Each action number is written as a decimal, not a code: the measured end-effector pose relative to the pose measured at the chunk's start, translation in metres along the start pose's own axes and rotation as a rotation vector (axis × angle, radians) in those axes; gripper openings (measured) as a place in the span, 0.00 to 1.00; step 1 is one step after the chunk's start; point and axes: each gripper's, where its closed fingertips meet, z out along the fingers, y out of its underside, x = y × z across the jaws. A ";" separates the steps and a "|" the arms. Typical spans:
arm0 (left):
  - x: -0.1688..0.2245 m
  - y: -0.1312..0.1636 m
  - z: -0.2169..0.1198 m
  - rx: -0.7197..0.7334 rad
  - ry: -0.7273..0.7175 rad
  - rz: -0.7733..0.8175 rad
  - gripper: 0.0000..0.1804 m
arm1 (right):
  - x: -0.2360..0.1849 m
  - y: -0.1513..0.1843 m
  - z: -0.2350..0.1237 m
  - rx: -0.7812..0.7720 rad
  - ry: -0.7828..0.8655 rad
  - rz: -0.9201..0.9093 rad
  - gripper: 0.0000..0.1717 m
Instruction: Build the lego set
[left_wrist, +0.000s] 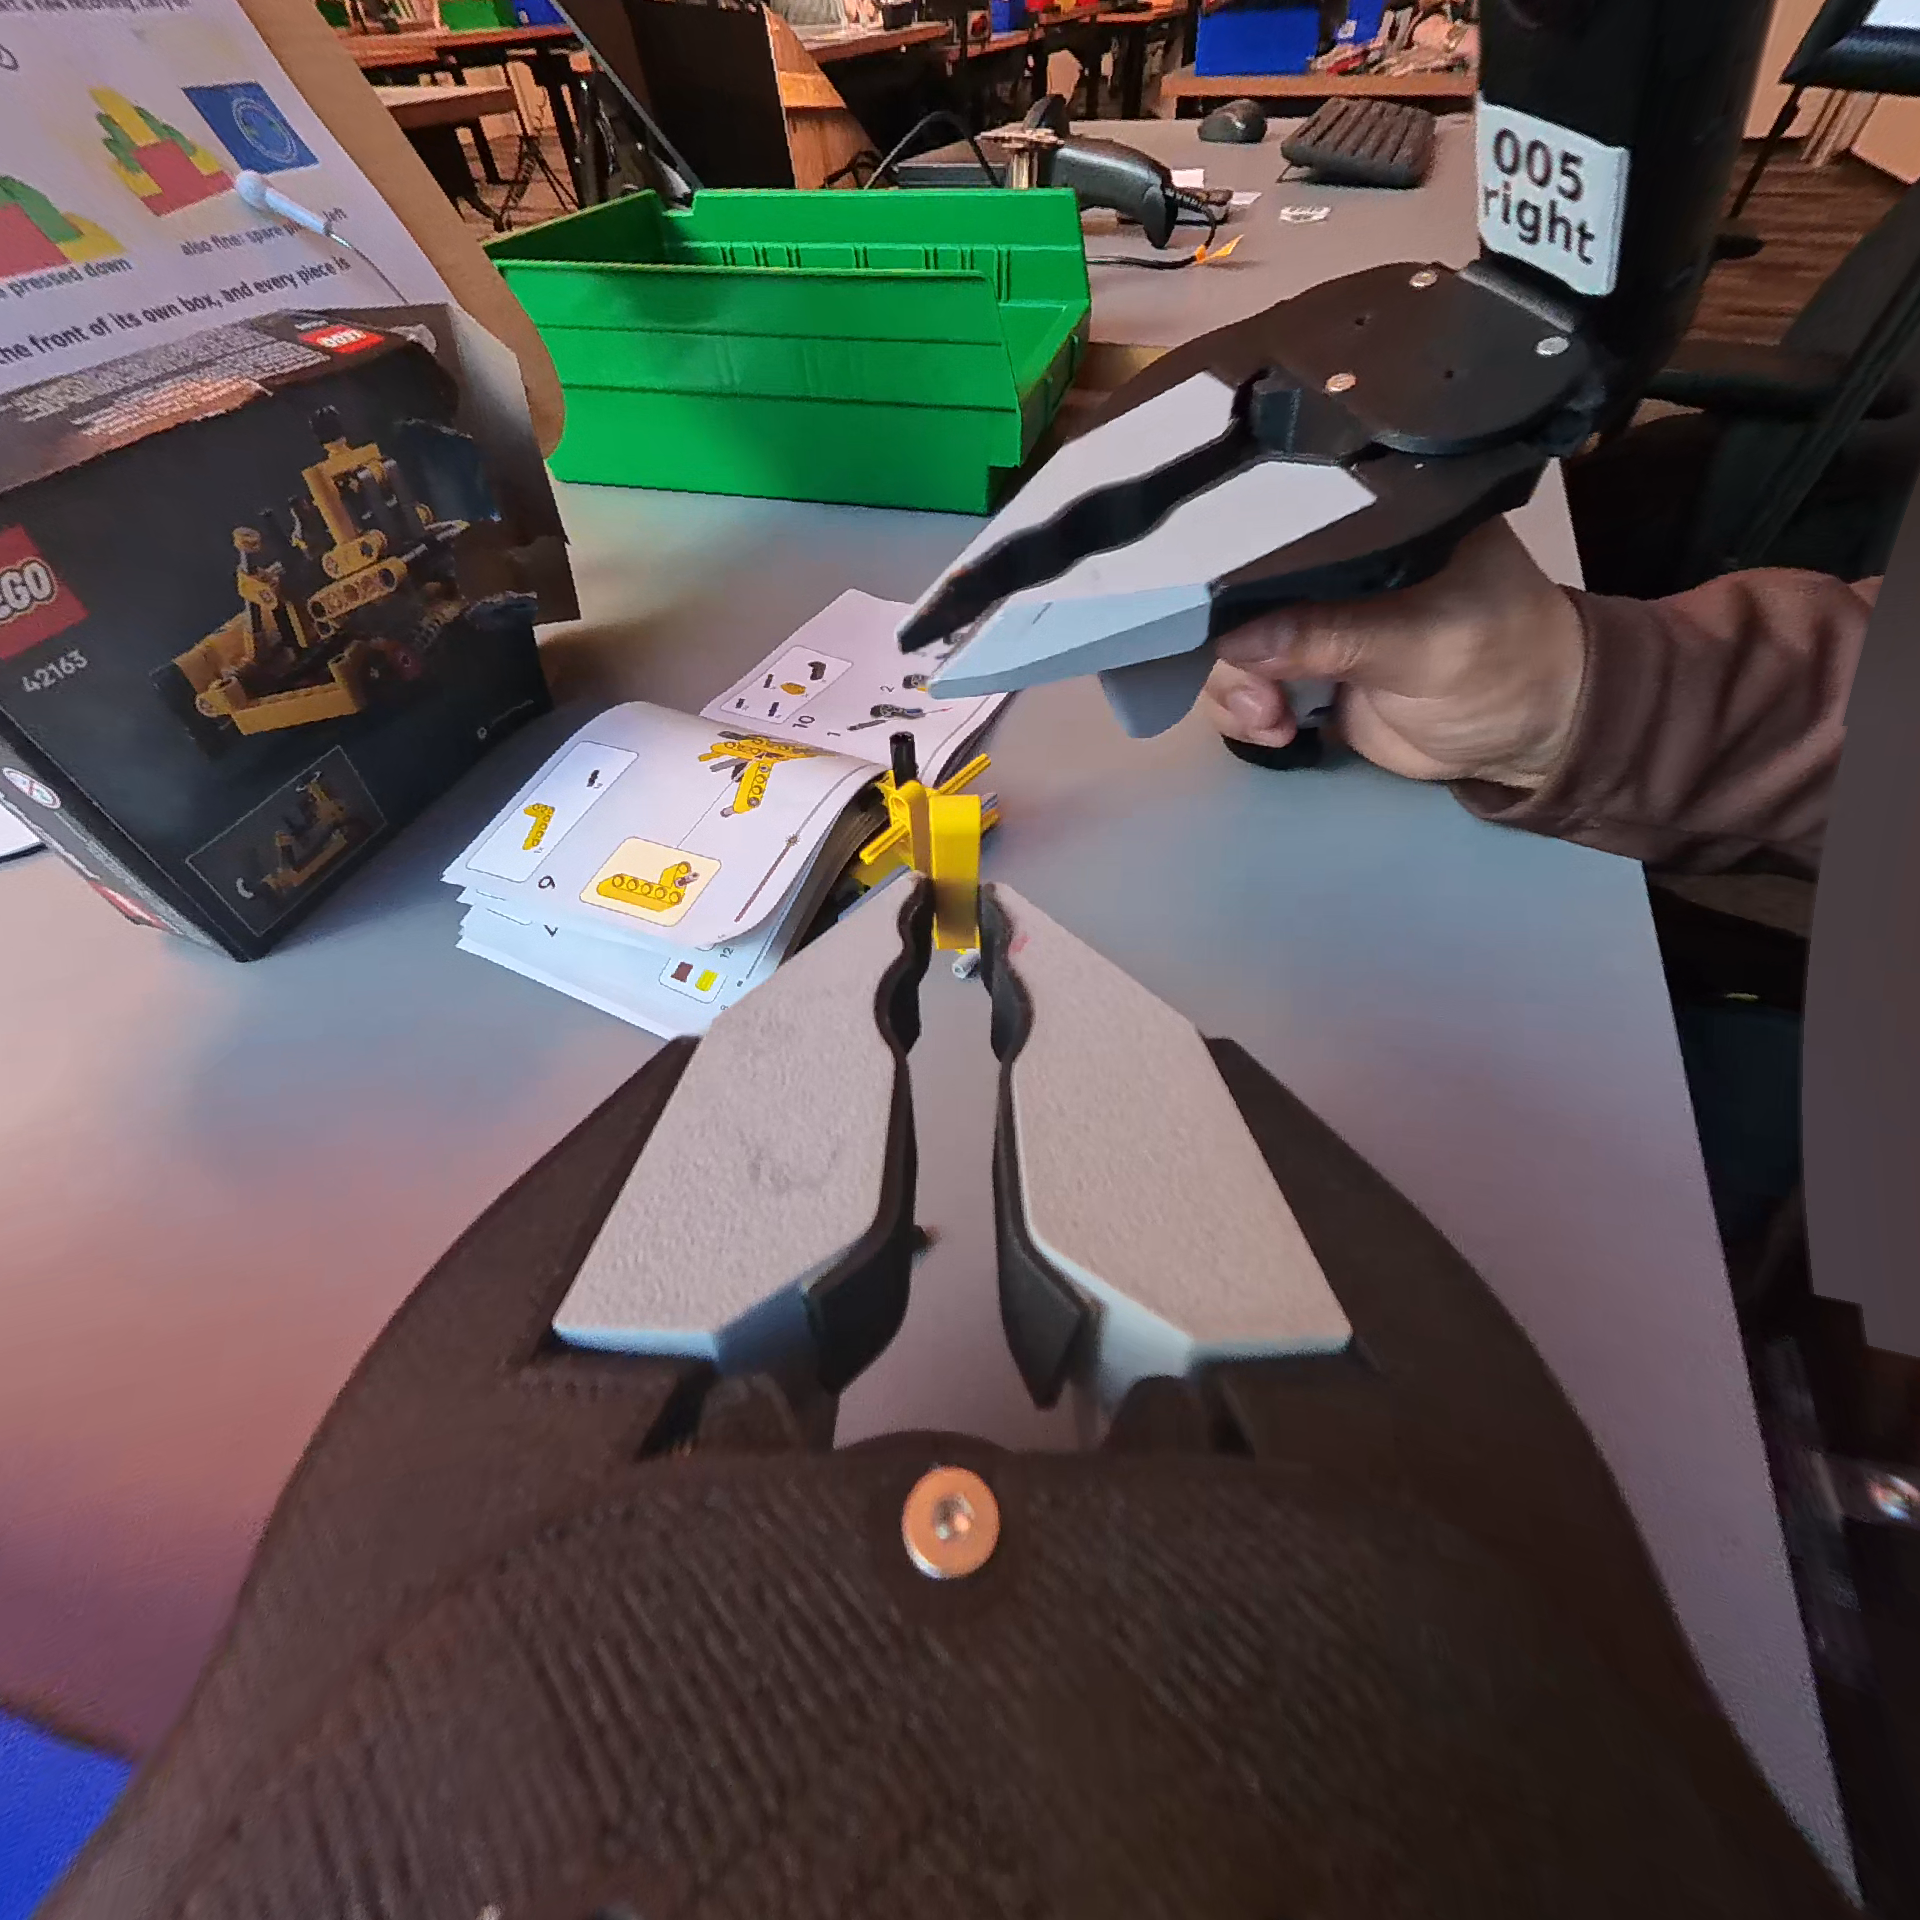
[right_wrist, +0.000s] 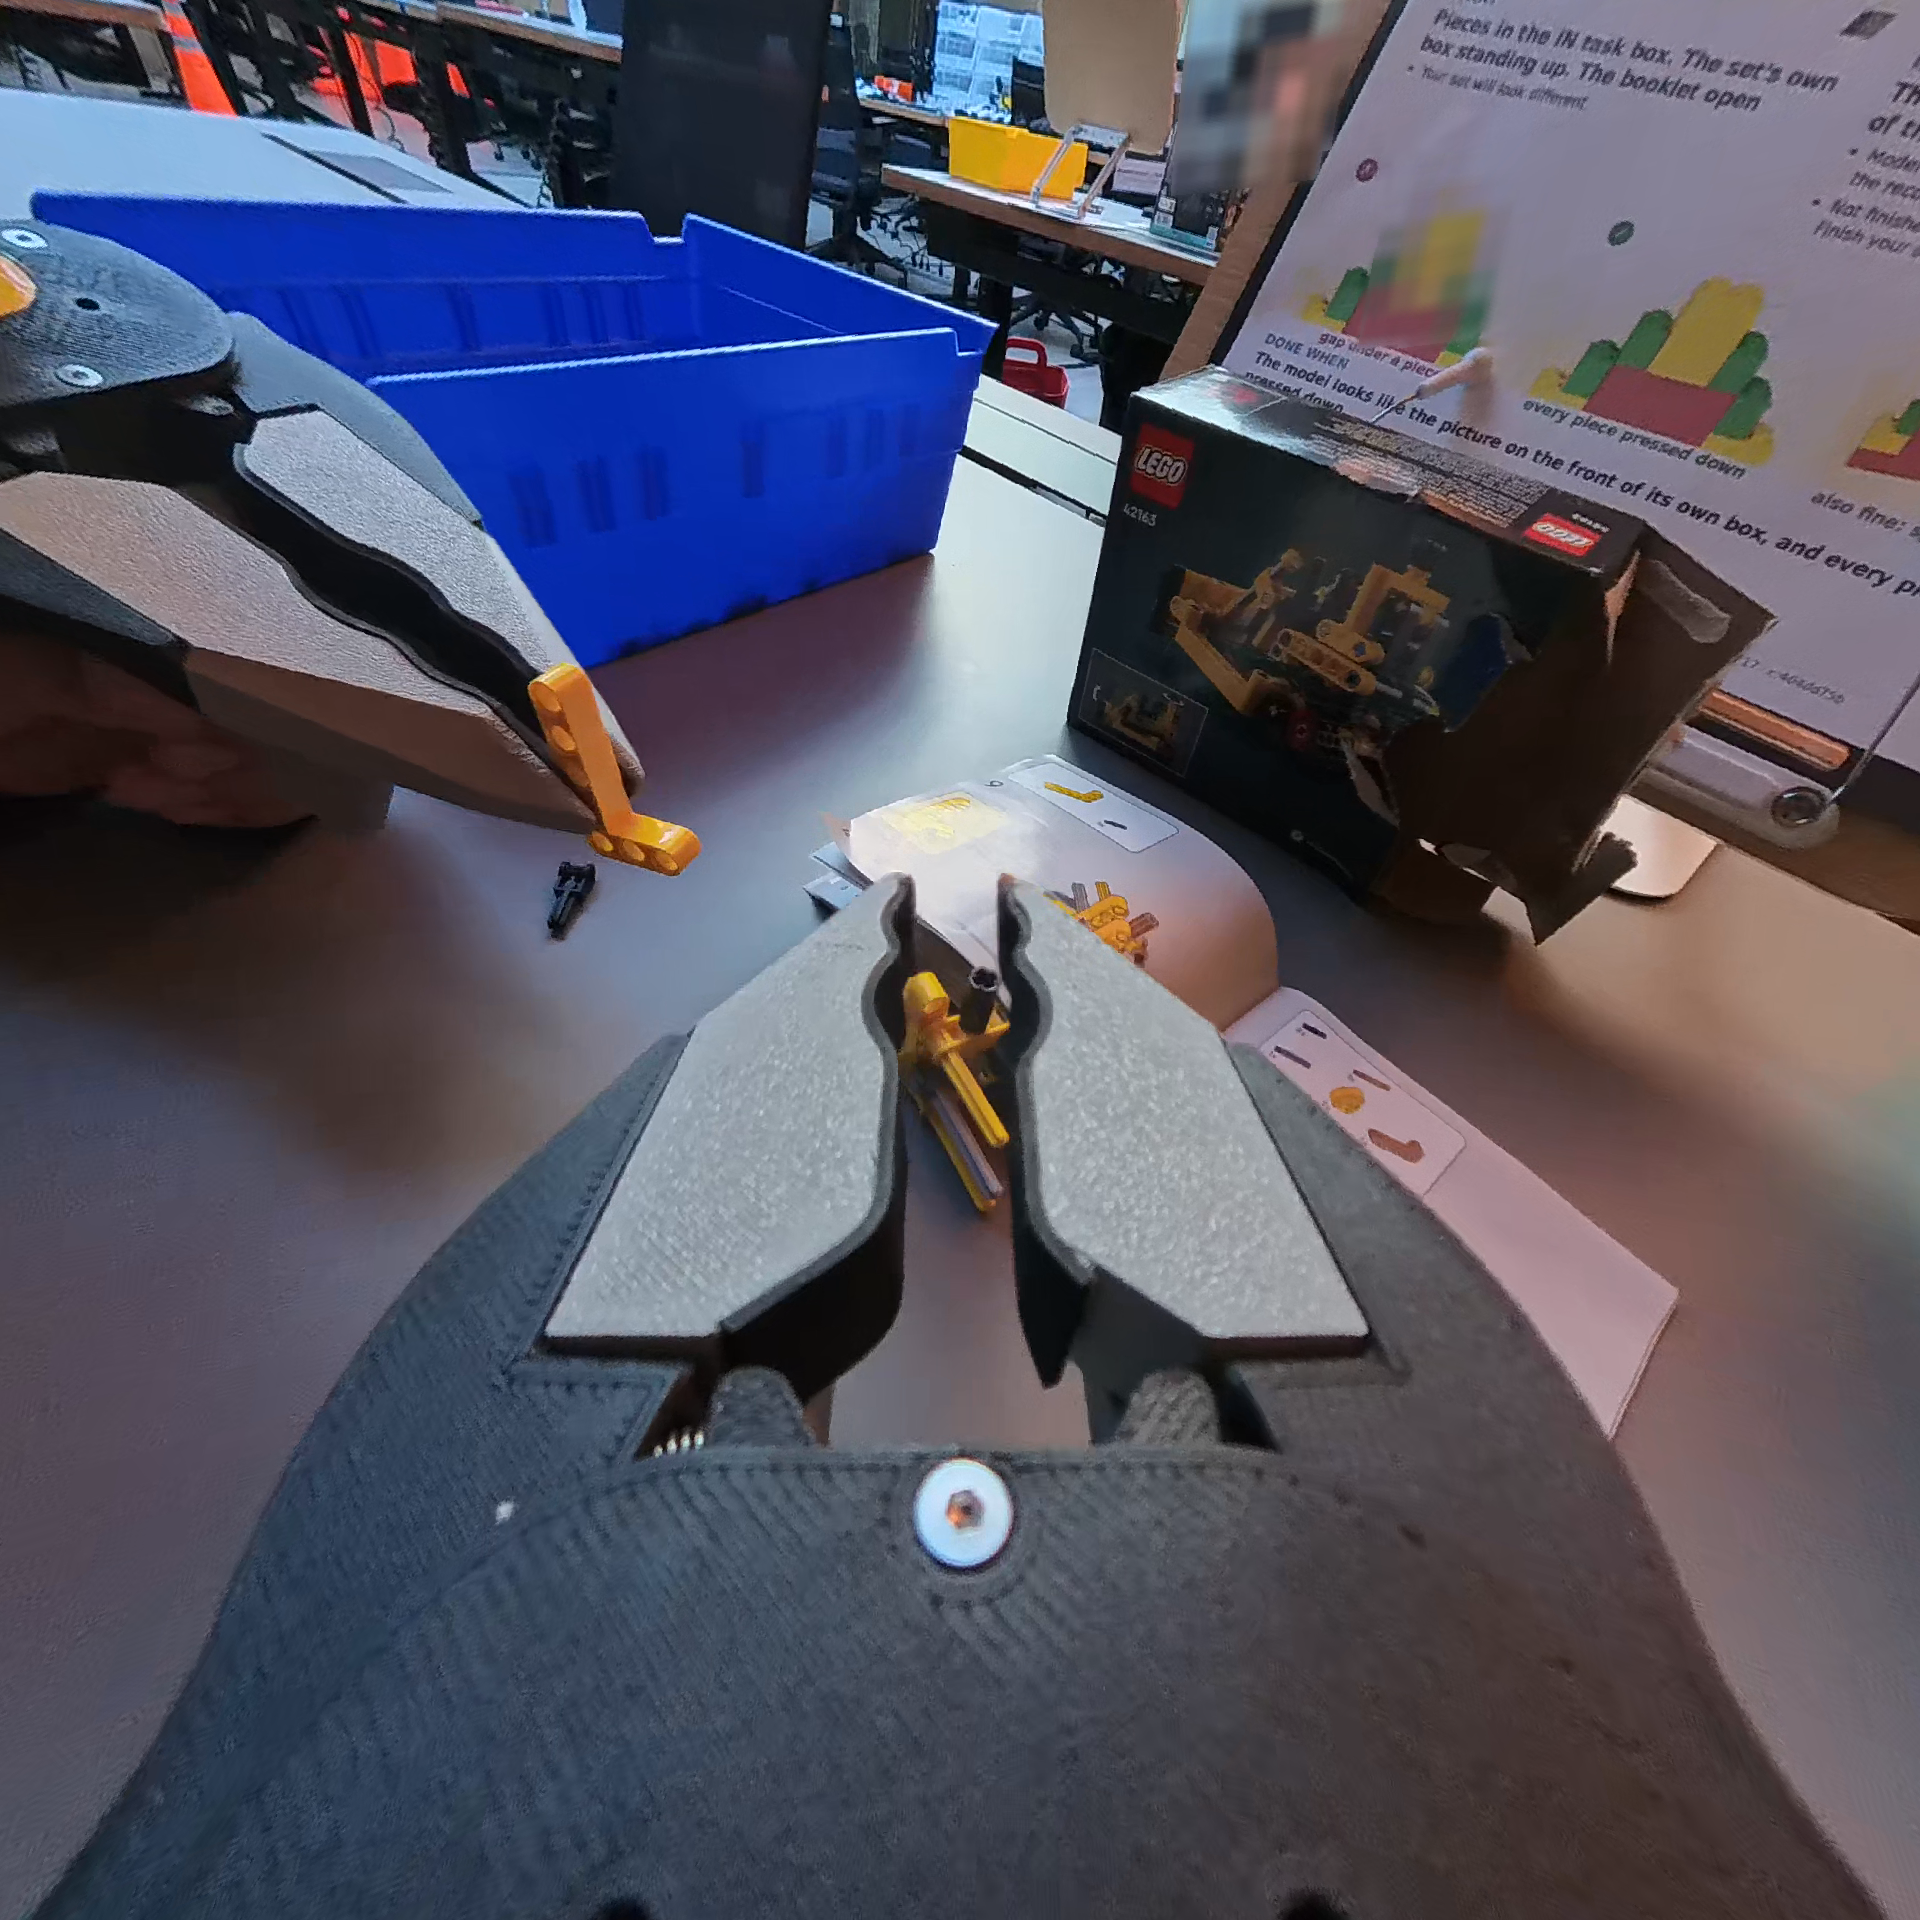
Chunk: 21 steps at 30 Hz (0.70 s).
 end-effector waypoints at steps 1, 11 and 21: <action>0.000 0.000 0.000 0.003 0.001 -0.001 0.03 | 0.000 -0.001 -0.001 0.009 0.001 0.000 0.08; 0.004 -0.001 -0.004 0.015 -0.019 0.169 0.03 | -0.008 -0.005 0.007 0.019 -0.020 -0.037 0.15; 0.000 0.002 0.002 -0.023 -0.215 0.374 0.03 | -0.004 -0.011 -0.001 0.074 -0.019 0.005 0.19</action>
